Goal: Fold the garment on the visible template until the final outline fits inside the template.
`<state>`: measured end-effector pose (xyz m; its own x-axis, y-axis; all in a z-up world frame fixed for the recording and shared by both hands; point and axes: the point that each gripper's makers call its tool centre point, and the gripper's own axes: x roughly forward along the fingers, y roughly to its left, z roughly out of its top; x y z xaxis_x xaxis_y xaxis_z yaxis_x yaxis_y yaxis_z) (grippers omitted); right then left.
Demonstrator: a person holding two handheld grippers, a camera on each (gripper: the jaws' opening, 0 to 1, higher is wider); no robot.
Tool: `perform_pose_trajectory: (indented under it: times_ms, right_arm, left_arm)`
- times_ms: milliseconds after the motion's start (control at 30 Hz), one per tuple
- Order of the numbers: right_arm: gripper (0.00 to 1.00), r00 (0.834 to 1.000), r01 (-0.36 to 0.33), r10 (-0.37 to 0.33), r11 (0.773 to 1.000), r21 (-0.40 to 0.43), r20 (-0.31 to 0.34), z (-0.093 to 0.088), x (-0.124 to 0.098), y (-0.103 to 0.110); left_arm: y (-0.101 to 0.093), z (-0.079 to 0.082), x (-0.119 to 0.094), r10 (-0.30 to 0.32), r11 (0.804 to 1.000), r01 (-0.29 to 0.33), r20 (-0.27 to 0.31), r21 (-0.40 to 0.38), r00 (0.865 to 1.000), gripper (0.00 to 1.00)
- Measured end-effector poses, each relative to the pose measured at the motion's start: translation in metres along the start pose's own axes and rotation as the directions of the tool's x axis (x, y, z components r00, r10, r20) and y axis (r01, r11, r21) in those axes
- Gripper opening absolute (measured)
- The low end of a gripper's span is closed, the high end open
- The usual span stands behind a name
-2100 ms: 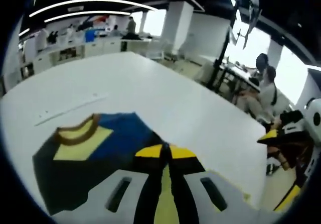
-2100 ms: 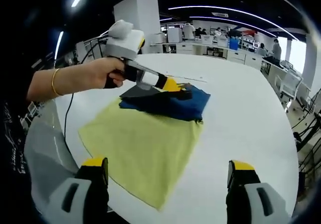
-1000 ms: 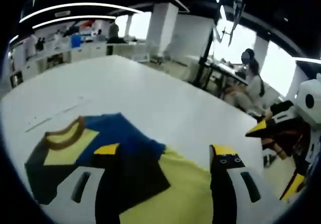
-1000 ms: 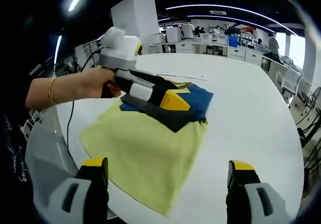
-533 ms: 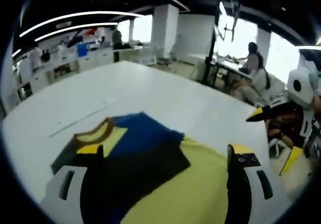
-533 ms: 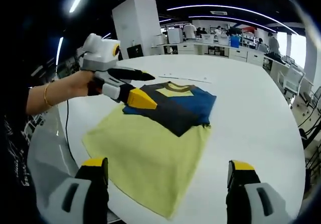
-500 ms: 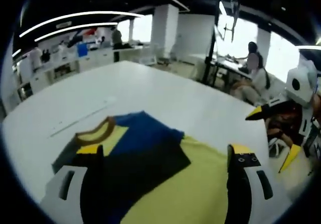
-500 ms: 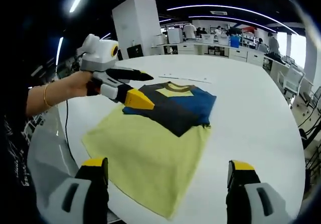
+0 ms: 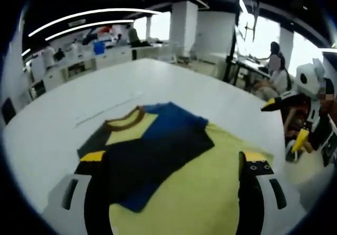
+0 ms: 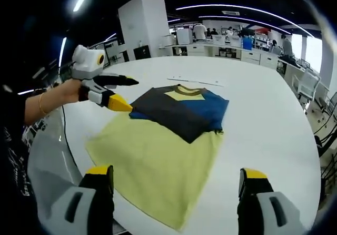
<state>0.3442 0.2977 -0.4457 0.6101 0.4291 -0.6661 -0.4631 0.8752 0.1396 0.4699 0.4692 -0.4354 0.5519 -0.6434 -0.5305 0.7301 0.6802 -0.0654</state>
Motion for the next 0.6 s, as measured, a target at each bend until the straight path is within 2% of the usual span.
perform_pose_trajectory:
  times_ms: [333, 433, 600]
  right_arm:
    - [0.99, 1.0, -0.005, 0.005, 1.0, 0.019, -0.02, -0.012, 0.004, 0.003]
    - [0.99, 1.0, -0.007, 0.008, 1.0, 0.03, -0.028, -0.016, 0.006, 0.004]
    - [0.98, 0.999, -0.024, 0.026, 0.999, 0.035, -0.048, -0.025, 0.009, 0.01]
  left_arm:
    - [0.008, -0.035, -0.031, 0.031, 0.999, -0.031, -0.02, 0.026, 0.999, 0.99]
    - [0.007, -0.05, -0.039, 0.042, 0.998, -0.04, -0.044, 0.042, 0.998, 0.98]
    - [0.0, -0.068, -0.051, 0.034, 0.999, -0.032, -0.05, 0.042, 0.998, 0.94]
